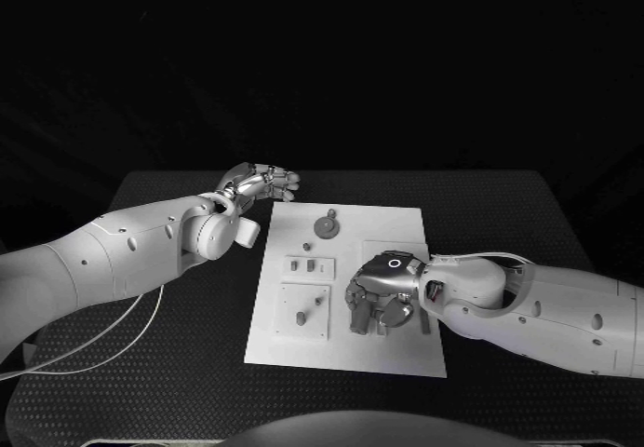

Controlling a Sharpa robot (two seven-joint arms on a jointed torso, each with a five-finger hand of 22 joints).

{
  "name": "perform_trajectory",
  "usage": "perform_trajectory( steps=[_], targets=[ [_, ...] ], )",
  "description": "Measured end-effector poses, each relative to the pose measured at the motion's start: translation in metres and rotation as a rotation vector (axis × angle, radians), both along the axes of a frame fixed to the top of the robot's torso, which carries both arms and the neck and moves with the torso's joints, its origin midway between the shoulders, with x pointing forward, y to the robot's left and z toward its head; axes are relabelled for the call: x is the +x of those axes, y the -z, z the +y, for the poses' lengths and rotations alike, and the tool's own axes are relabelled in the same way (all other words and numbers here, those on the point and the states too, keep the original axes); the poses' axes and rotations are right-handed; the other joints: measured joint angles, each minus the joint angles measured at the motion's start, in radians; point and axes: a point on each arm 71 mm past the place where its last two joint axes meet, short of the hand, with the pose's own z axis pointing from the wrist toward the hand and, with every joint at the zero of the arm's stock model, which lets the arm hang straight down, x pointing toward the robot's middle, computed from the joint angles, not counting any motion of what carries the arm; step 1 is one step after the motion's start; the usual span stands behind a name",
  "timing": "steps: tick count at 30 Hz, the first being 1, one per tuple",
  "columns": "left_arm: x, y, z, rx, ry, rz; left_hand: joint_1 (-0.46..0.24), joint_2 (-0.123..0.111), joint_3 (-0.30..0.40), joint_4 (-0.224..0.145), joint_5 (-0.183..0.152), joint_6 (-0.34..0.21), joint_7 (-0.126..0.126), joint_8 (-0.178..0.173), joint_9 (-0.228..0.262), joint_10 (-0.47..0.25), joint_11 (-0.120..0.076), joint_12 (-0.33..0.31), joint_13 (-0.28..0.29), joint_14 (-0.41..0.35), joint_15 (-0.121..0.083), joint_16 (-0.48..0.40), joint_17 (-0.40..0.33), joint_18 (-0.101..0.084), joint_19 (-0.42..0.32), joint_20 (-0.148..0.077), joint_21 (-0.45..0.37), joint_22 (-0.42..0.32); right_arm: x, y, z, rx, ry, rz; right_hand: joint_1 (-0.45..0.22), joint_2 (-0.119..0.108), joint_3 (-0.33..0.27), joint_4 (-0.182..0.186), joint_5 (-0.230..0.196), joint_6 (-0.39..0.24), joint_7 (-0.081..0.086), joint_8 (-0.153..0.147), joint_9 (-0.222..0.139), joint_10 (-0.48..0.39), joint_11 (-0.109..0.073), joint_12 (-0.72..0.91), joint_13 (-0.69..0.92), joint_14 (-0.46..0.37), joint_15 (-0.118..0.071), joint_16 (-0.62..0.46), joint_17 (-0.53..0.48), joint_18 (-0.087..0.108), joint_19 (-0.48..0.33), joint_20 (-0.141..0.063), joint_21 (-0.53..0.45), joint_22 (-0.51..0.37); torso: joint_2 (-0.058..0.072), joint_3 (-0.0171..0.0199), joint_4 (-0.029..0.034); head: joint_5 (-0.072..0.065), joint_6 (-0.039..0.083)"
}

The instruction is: Assemble the parts on the task board

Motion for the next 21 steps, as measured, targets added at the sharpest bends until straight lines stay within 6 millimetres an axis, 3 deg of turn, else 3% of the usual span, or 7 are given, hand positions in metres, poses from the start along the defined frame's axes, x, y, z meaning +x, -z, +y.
perform_trajectory(
  steps=[10,21],
  targets=[
    [0.0000,0.0000,0.0001,0.000,0.000,0.000,0.000,0.000,0.000,0.000,0.000,0.000,0.000,0.000,0.000,0.000,0.000,0.000,0.000,0.000,0.000,0.000,0.000,0.000,0.000,0.000,0.000,0.000,-0.0011,0.0023,0.0023,-0.002,-0.008,-0.005,0.001,0.001,0.009,-0.011,0.000,0.000,0.000,0.000,0.000,-0.004,0.003,0.000,-0.001,-0.005,0.005,0.000,0.000,0.000,-0.011,0.004,0.000,0.000,0.000,-0.0001,-0.0002,0.001,-0.001],
    [-0.0001,0.0000,0.0000,0.000,0.001,0.001,0.000,0.000,0.000,0.000,0.000,-0.003,-0.003,0.000,-0.001,0.000,0.000,0.000,0.000,0.000,0.000,0.000,0.001,0.000,0.000,0.000,0.000,0.000,0.0000,0.0042,0.0028,-0.003,-0.012,-0.023,0.018,0.016,0.016,-0.017,0.000,0.000,0.000,0.000,0.000,-0.011,0.004,0.000,-0.002,-0.013,0.005,0.000,0.000,0.000,-0.016,0.009,0.000,0.000,0.000,-0.0004,-0.0006,0.003,0.000]
  ],
)
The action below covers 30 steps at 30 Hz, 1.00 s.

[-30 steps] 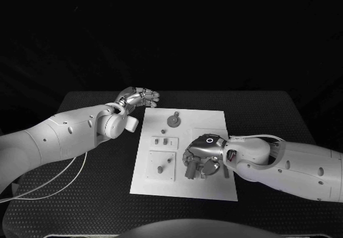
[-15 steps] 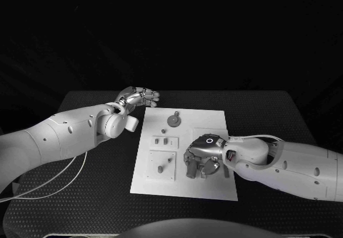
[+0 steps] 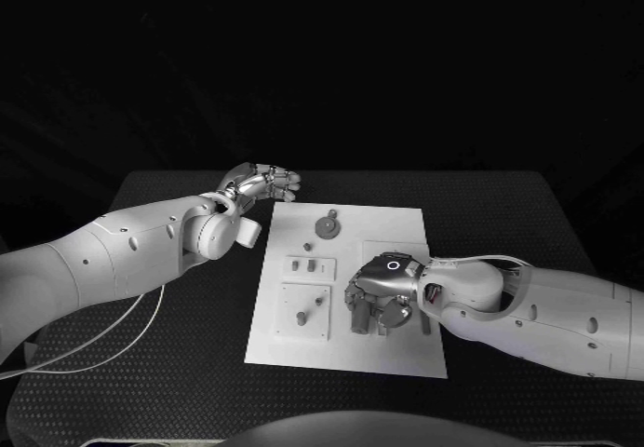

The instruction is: Assemble the parts on the task board

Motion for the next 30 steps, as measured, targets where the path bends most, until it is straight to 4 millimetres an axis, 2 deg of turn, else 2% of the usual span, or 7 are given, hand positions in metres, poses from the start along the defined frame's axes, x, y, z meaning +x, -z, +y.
perform_trajectory(
  steps=[13,17,27,30],
  targets=[
    [0.0000,0.0001,0.0000,0.000,0.001,0.001,0.000,0.000,0.000,0.000,0.000,0.000,0.000,0.000,0.000,0.000,0.000,0.000,0.000,0.000,0.000,-0.004,0.002,0.000,0.000,0.000,-0.004,0.000,0.0007,0.0018,0.0018,0.004,-0.004,-0.018,0.007,-0.004,0.010,-0.002,0.000,0.000,0.000,0.000,0.000,-0.004,0.004,0.001,0.000,-0.003,0.003,0.000,0.000,0.000,-0.002,-0.002,0.000,0.000,0.000,0.0004,0.0000,0.001,0.000],
    [0.0000,0.0002,-0.0001,0.000,0.001,0.002,0.000,0.000,0.000,0.000,0.000,-0.004,0.004,0.000,0.000,0.000,0.000,0.000,-0.001,0.000,0.000,-0.004,0.003,0.000,0.000,0.000,-0.004,0.000,0.0006,0.0018,0.0018,0.004,-0.005,-0.020,0.020,-0.006,0.028,0.002,0.000,0.000,0.000,0.000,0.000,-0.011,0.004,0.004,-0.001,-0.007,0.000,0.004,0.000,0.000,-0.007,0.000,0.000,0.000,0.000,0.0004,0.0000,0.001,0.000],
    [0.0000,0.0003,0.0000,0.001,0.001,0.004,0.000,0.000,0.000,0.000,-0.004,-0.004,0.004,0.000,-0.001,0.000,0.000,0.000,-0.001,0.000,0.000,-0.004,0.005,0.000,0.000,0.000,-0.004,0.000,0.0007,0.0016,0.0013,0.003,-0.004,-0.024,0.049,-0.015,0.062,0.004,0.000,0.003,-0.003,-0.008,0.001,-0.025,0.011,0.009,-0.002,-0.021,0.006,0.008,0.000,0.000,-0.021,0.007,0.000,0.000,0.000,0.0004,-0.0005,0.002,0.000],
    [0.0000,0.0003,0.0000,0.001,0.001,0.005,0.000,0.000,0.000,0.000,-0.004,-0.004,0.004,0.000,-0.001,0.000,0.000,0.000,-0.001,0.000,0.000,-0.004,0.005,0.000,0.000,0.000,-0.004,0.000,0.0006,0.0015,0.0014,0.003,-0.005,-0.024,0.050,-0.015,0.065,0.004,0.000,-0.005,0.005,-0.014,0.001,-0.032,0.011,0.012,-0.002,-0.023,0.009,0.008,0.000,0.000,-0.021,0.007,0.000,0.000,0.000,0.0003,-0.0004,0.002,0.001]
  ],
)
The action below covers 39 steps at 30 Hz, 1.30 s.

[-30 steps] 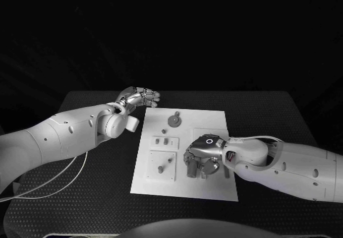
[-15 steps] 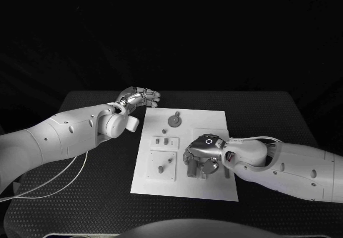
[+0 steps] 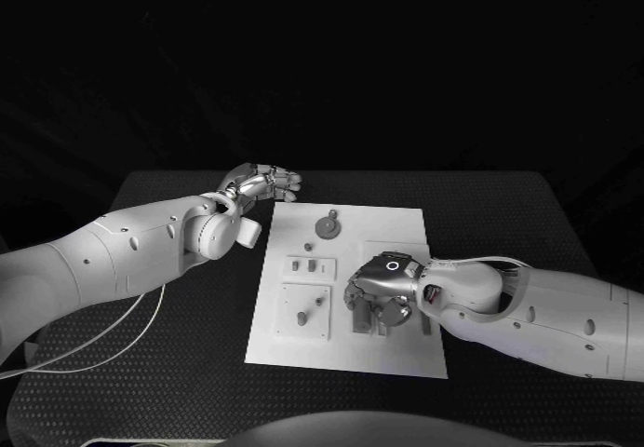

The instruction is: Assemble the parts on the task board

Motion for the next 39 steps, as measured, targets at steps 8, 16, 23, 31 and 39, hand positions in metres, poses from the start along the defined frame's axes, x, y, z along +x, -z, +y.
perform_trajectory(
  steps=[8,16,23,31,39],
  targets=[
    [0.0000,0.0001,0.0001,0.000,0.000,0.001,0.000,0.000,0.000,0.000,0.000,0.000,0.000,0.000,0.000,-0.004,0.004,0.000,0.000,0.000,0.000,0.000,0.001,0.000,0.000,0.000,0.000,0.001,-0.0003,-0.0001,0.0000,0.000,0.000,0.000,0.013,-0.013,0.007,0.001,0.000,-0.009,0.009,-0.011,-0.002,-0.004,0.004,0.004,-0.002,-0.007,0.000,0.004,0.000,0.000,-0.004,0.004,0.004,0.001,0.000,0.0000,0.0000,0.000,0.000],
    [-0.0001,0.0002,0.0003,0.001,0.000,0.003,0.000,0.000,0.000,0.000,0.000,0.000,0.000,0.000,0.000,-0.004,0.004,0.000,0.000,0.000,0.000,-0.004,0.002,0.000,0.000,0.000,0.000,0.000,-0.0014,0.0003,0.0005,0.001,-0.001,0.002,0.017,-0.017,0.007,0.002,0.000,-0.012,0.013,-0.018,-0.009,-0.004,0.004,0.008,-0.003,-0.007,0.000,0.004,-0.001,0.000,-0.004,0.004,0.004,0.001,0.000,-0.0002,0.0000,0.000,0.000],
    [-0.0001,0.0003,0.0002,0.001,0.001,0.003,0.000,0.000,0.000,0.000,0.000,-0.004,0.003,0.000,0.000,-0.004,0.004,0.000,0.000,0.000,0.000,-0.004,0.003,0.000,0.000,0.000,0.000,0.000,-0.0026,0.0013,0.0008,0.001,-0.002,0.005,0.017,-0.017,0.007,0.002,0.000,-0.012,0.013,-0.020,-0.009,-0.004,0.004,0.008,-0.003,-0.007,0.000,0.004,-0.001,0.000,-0.004,0.004,0.004,0.001,0.000,-0.0003,-0.0002,0.000,0.000],
    [-0.0002,0.0003,0.0009,0.001,0.001,0.004,0.000,0.000,0.000,0.000,0.000,-0.003,0.003,0.000,0.000,-0.004,0.003,0.000,-0.001,0.000,0.000,-0.004,0.004,0.000,0.000,0.000,0.000,0.000,-0.0029,0.0016,0.0004,0.001,0.000,0.005,0.029,-0.029,0.007,0.002,0.000,-0.022,0.023,-0.029,-0.009,-0.014,0.007,0.008,-0.007,-0.015,0.008,0.004,-0.004,0.000,-0.016,0.009,0.004,0.001,0.000,-0.0003,0.0001,0.000,-0.002],
    [-0.0002,0.0004,0.0009,0.001,0.001,0.005,0.000,0.000,0.000,0.000,-0.004,-0.003,0.003,0.000,0.000,-0.004,0.003,0.000,-0.001,0.000,0.000,-0.004,0.005,0.000,0.000,0.000,0.000,0.000,-0.0021,0.0021,-0.0009,-0.002,0.005,0.001,0.040,-0.054,0.008,0.003,0.000,-0.102,0.003,-0.067,-0.031,-0.033,0.014,0.012,-0.011,-0.035,0.013,0.009,-0.007,0.000,-0.031,0.016,0.004,0.001,0.000,-0.0002,-0.0002,-0.002,-0.002]
  ],
)
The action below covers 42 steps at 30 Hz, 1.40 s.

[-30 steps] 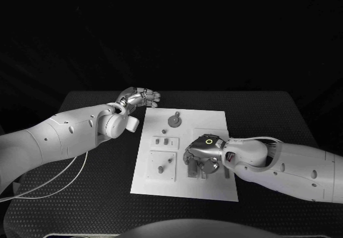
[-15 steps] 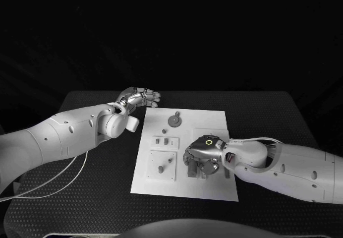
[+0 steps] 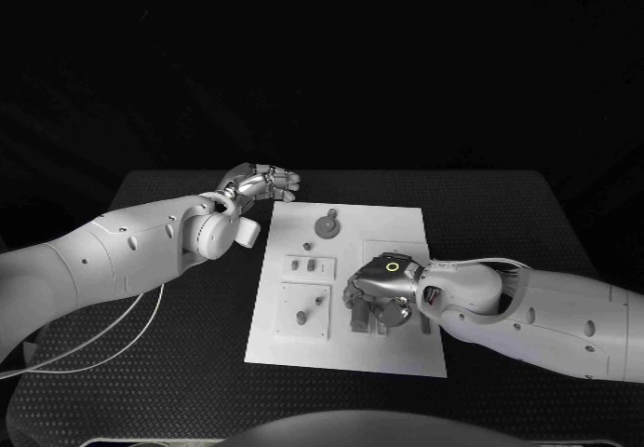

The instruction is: Assemble the parts on the task board

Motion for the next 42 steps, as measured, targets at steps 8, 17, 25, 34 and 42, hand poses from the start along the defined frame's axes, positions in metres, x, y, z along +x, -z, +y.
perform_trajectory(
  steps=[8,17,25,34,42],
  targets=[
    [0.000,0.000,0.000,0.001,0.000,0.001,0.000,0.000,0.000,0.000,0.000,0.000,0.000,0.000,0.000,0.000,0.000,0.000,0.000,0.000,0.000,0.000,0.000,0.000,0.000,0.000,-0.004,0.000,0.001,0.001,-0.001,-0.004,0.010,-0.005,0.000,-0.010,-0.006,0.002,0.000,-0.050,-0.010,-0.014,-0.011,-0.012,0.005,0.000,-0.004,-0.009,0.002,0.000,-0.003,0.000,-0.011,0.003,0.000,0.000,0.000,0.0003,0.0001,0.000,0.000],
    [0.000,0.000,0.001,0.002,-0.001,0.003,0.000,0.000,0.000,0.000,0.000,0.000,0.000,0.000,0.000,0.000,0.000,0.000,0.000,0.000,0.000,0.000,0.001,0.000,0.000,0.000,-0.004,0.000,0.001,0.001,-0.004,0.000,0.020,-0.012,-0.004,-0.014,-0.009,0.000,0.000,-0.061,-0.005,-0.019,-0.013,-0.014,0.004,0.004,-0.004,-0.011,0.004,0.000,-0.004,0.000,-0.011,0.003,0.000,0.000,0.000,0.0003,0.0005,-0.001,0.000],
    [0.000,0.000,0.002,0.002,-0.002,0.004,0.000,0.000,0.000,0.000,0.000,0.000,0.000,0.000,0.000,0.000,0.000,0.000,0.000,0.000,0.000,0.000,0.002,0.000,0.000,0.000,-0.004,0.000,-0.001,-0.005,-0.013,0.052,0.038,-0.034,-0.004,-0.014,-0.009,0.000,0.000,-0.121,-0.024,-0.035,-0.025,-0.017,0.007,0.012,-0.010,-0.011,0.004,0.007,-0.009,0.000,-0.014,0.007,0.000,0.000,0.000,0.0003,0.0008,-0.002,0.001],
    [0.001,0.001,0.002,0.004,-0.004,0.004,0.000,0.000,0.000,0.000,0.000,0.000,0.000,0.000,0.000,0.000,0.000,0.000,0.000,0.000,0.000,-0.001,0.003,0.000,0.000,0.000,-0.004,0.000,0.008,-0.031,-0.033,0.171,0.106,-0.076,-0.062,-0.031,-0.055,-0.008,0.000,-0.140,-0.016,-0.035,-0.026,-0.017,0.007,0.019,-0.016,-0.011,0.004,0.007,-0.014,0.000,-0.014,0.007,0.004,0.000,0.000,0.0003,0.0007,-0.007,0.011],
    [0.001,0.001,0.004,0.006,-0.009,0.004,0.000,0.000,0.000,0.000,0.000,-0.003,-0.003,0.000,0.000,0.000,0.000,0.000,0.000,0.000,0.000,-0.004,0.004,0.000,0.000,0.000,-0.004,0.000,0.033,-0.051,-0.081,0.290,0.376,0.047,-0.223,-0.023,-0.220,0.008,0.000,-0.130,0.089,-0.007,-0.017,-0.019,0.024,0.025,-0.022,-0.011,0.005,0.012,-0.021,-0.001,-0.010,0.003,0.011,0.000,-0.001,0.0001,-0.0011,-0.018,0.025]
  ],
)
